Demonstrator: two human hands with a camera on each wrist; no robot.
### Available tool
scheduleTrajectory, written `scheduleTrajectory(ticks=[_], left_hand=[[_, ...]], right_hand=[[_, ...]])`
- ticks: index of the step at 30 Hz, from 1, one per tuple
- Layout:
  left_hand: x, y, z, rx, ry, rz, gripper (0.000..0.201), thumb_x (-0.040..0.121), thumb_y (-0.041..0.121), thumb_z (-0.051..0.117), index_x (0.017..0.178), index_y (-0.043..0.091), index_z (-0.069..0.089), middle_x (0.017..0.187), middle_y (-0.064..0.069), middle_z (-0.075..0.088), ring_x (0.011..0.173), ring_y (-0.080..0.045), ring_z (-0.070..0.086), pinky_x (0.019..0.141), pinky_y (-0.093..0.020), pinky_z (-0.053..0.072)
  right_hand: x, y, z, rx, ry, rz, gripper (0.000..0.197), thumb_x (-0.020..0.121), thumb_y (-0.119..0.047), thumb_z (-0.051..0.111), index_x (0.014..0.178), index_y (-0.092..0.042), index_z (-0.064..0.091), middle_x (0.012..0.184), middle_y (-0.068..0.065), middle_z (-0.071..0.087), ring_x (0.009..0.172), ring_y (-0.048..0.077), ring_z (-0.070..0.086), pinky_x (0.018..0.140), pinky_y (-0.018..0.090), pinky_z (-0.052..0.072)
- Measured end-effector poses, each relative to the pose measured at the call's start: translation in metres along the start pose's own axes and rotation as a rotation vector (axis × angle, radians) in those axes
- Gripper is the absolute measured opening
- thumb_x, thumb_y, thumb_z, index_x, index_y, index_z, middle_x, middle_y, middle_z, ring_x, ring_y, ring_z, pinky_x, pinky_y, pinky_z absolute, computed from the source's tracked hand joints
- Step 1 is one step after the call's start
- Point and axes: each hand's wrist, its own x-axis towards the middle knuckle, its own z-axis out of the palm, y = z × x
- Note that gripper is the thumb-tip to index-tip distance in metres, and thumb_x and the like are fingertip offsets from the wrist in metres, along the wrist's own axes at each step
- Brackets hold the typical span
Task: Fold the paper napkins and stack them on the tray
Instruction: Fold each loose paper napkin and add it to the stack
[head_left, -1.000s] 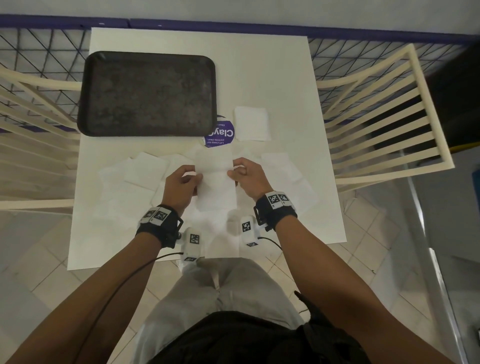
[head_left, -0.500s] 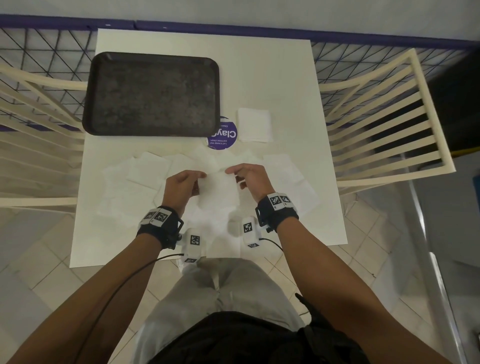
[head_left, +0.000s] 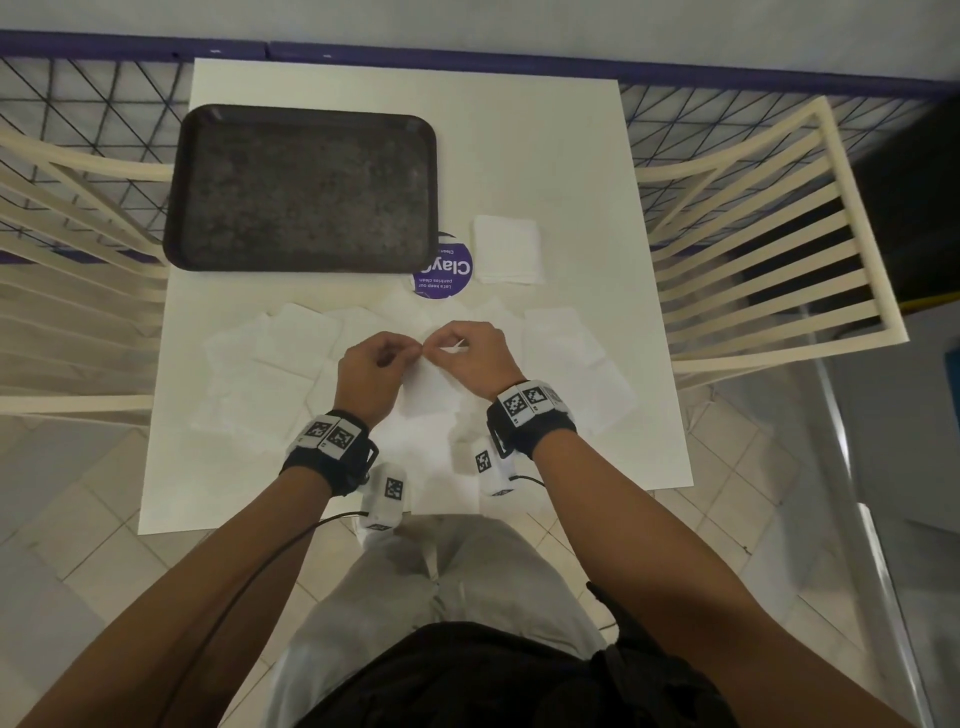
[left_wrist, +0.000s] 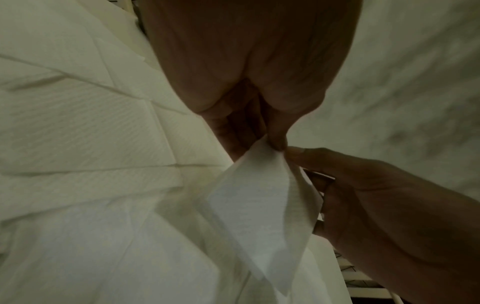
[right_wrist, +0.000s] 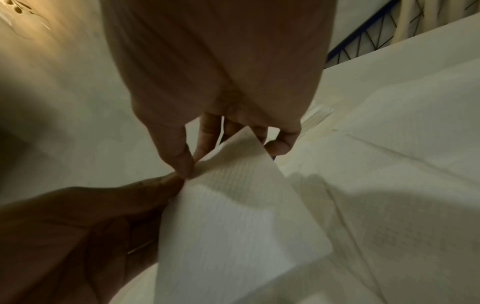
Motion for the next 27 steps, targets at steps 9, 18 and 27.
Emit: scheduleTrajectory(ticks=[9, 18, 27], left_hand=[[0.001, -0.001, -0.008, 0.115, 0.092, 0.107, 0.005, 0.1, 0.016, 0.061, 0.097, 0.018, 0.064, 0.092, 0.01, 0.068, 0.083, -0.009, 0.061, 0.07, -0.005, 0.042], [-0.005, 0.002, -0.003, 0.144, 0.146, 0.152, 0.01, 0.106, 0.022, 0.052, 0.107, 0.016, 0.059, 0.083, 0.0, 0.061, 0.07, -0.007, 0.054, 0.061, -0.004, 0.037], [0.004, 0.004, -0.003, 0.098, 0.191, 0.097, 0.015, 0.106, 0.026, 0.052, 0.114, 0.015, 0.06, 0.101, -0.003, 0.068, 0.086, -0.021, 0.062, 0.069, -0.015, 0.044]], right_hand=[[0.003, 0.008, -0.017, 0.064, 0.048, 0.118, 0.007, 0.084, -0.027, 0.077, 0.084, -0.02, 0.077, 0.083, -0.005, 0.075, 0.076, 0.009, 0.065, 0.077, 0.027, 0.054], [-0.001, 0.003, -0.015, 0.188, 0.068, 0.177, 0.005, 0.09, -0.027, 0.071, 0.088, -0.023, 0.068, 0.084, 0.002, 0.073, 0.064, 0.012, 0.065, 0.069, 0.025, 0.054], [-0.01, 0.006, -0.007, 0.028, -0.026, 0.191, 0.008, 0.092, -0.018, 0.065, 0.087, -0.013, 0.062, 0.053, -0.008, 0.064, 0.053, 0.007, 0.061, 0.058, 0.009, 0.043]])
